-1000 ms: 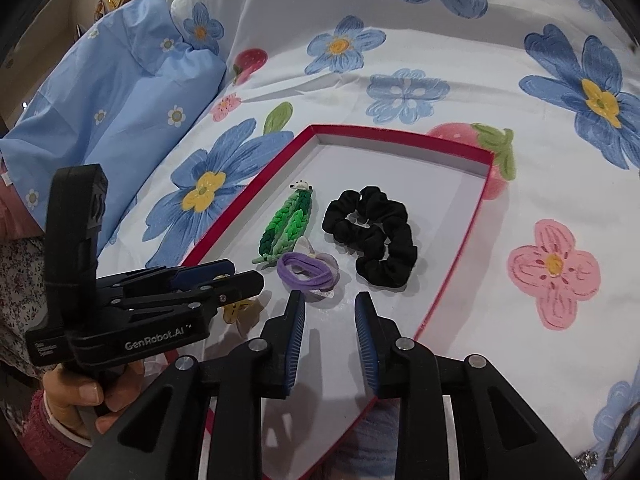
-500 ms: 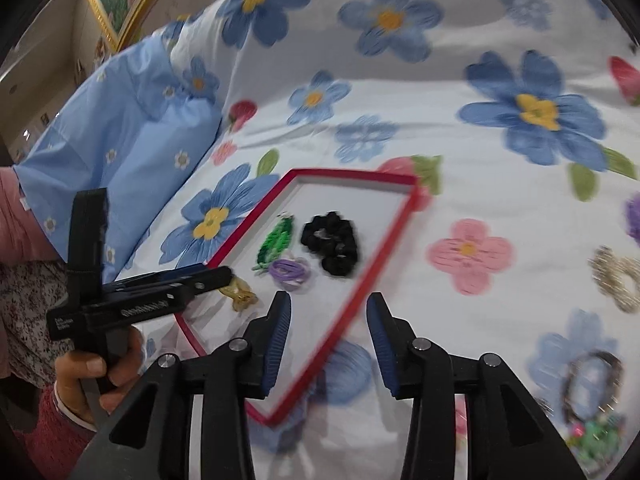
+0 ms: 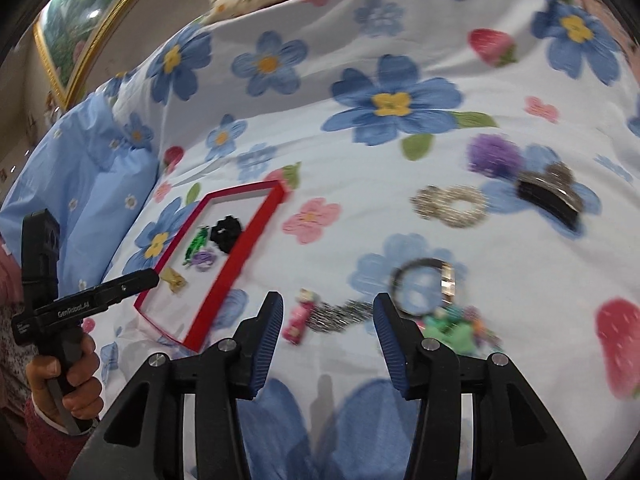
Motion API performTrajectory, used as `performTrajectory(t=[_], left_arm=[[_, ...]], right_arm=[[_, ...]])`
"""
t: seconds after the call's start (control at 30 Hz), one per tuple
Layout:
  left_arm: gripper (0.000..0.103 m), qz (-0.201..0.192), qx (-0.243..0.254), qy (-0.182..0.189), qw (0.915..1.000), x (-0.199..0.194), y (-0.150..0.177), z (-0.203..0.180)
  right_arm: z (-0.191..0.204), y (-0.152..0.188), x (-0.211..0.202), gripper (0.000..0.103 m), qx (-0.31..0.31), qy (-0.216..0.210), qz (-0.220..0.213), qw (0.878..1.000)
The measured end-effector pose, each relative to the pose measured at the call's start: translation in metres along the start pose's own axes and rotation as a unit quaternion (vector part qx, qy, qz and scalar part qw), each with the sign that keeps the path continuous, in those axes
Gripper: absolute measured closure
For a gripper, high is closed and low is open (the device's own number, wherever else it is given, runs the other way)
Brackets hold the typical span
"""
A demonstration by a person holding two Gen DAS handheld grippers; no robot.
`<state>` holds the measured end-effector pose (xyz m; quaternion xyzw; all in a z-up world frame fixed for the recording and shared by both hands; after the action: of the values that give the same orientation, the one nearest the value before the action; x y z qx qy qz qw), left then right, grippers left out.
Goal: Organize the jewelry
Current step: 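Move both tools back over the remaining jewelry, then grasp the pink flamingo hair clip with the left tool while the right tool grasps the wristwatch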
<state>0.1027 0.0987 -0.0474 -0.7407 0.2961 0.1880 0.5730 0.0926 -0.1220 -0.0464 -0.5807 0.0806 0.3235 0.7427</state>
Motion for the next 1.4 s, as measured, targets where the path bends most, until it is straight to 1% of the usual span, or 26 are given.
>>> performTrajectory(t=[0.2, 0.4, 0.53, 0.7, 0.8, 0.87, 0.93, 0.97, 1.0, 1.07, 1.17, 1.27, 1.3, 1.33, 1.37, 1.4], left_arm=[[0.033, 0.022, 0.031, 0.018, 0.9991, 0.011, 0.016, -0.038], [0.033, 0.044, 0.055, 0.030, 0.9970, 0.029, 0.028, -0.066], [0.033, 0.053, 0.068, 0.033, 0.9957, 0.044, 0.033, -0.079], [0.033, 0.064, 0.079, 0.045, 0.9938, 0.063, 0.039, -0.094], [0.034, 0.075, 0.093, 0.037, 0.9922, 0.080, 0.045, -0.098], [0.039, 0.086, 0.092, 0.039, 0.9912, 0.090, 0.051, -0.098], [0.051, 0.096, 0.095, 0.038, 0.9901, 0.099, 0.056, -0.097], [0.054, 0.101, 0.096, 0.038, 0.9896, 0.102, 0.059, -0.096], [0.059, 0.105, 0.095, 0.040, 0.9892, 0.105, 0.061, -0.095], [0.062, 0.106, 0.098, 0.039, 0.9887, 0.109, 0.064, -0.092], [0.065, 0.102, 0.099, 0.046, 0.9888, 0.109, 0.063, -0.091], [0.078, 0.100, 0.098, 0.051, 0.9889, 0.112, 0.061, -0.088], [0.085, 0.099, 0.098, 0.054, 0.9887, 0.112, 0.061, -0.087], [0.086, 0.099, 0.099, 0.057, 0.9885, 0.112, 0.060, -0.087], [0.086, 0.099, 0.099, 0.060, 0.9883, 0.111, 0.061, -0.086], [0.086, 0.098, 0.101, 0.062, 0.9882, 0.110, 0.061, -0.086]], right_arm=[[-0.036, 0.009, -0.021, 0.054, 0.008, 0.032, -0.010, 0.999], [-0.063, 0.017, -0.015, 0.054, 0.024, 0.052, 0.003, 0.998], [-0.070, 0.017, -0.006, 0.054, 0.027, 0.055, 0.008, 0.998], [-0.069, 0.007, 0.007, 0.054, 0.017, 0.053, 0.006, 0.998], [-0.071, 0.003, 0.019, 0.055, 0.009, 0.056, 0.014, 0.998], [-0.074, 0.003, 0.029, 0.055, 0.008, 0.060, 0.022, 0.998], [-0.078, 0.005, 0.037, 0.055, 0.012, 0.062, 0.029, 0.998], [-0.080, 0.006, 0.041, 0.055, 0.013, 0.064, 0.032, 0.997], [-0.082, 0.007, 0.044, 0.056, 0.014, 0.066, 0.035, 0.997], [-0.084, 0.009, 0.050, 0.057, 0.016, 0.064, 0.040, 0.997], [-0.087, 0.012, 0.059, 0.063, 0.018, 0.066, 0.046, 0.997], [-0.092, 0.016, 0.067, 0.071, 0.024, 0.070, 0.052, 0.996], [-0.093, 0.017, 0.070, 0.078, 0.026, 0.072, 0.053, 0.996], [-0.094, 0.019, 0.071, 0.087, 0.027, 0.073, 0.054, 0.996], [-0.095, 0.020, 0.072, 0.089, 0.027, 0.075, 0.055, 0.995], [-0.095, 0.020, 0.073, 0.089, 0.029, 0.075, 0.054, 0.995]])
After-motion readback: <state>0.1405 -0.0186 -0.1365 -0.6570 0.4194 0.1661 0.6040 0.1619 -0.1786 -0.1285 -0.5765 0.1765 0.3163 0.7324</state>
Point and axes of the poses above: each gripper's, at about its wrist camera, not at the fingertips, and x roughly the way its jaws point, z to its left, y to its underside, the point moved 7 cm from there along x, roughly the way its jaws point, and after that the axes turned 13 degrees about -z, right-handed, at the moved point
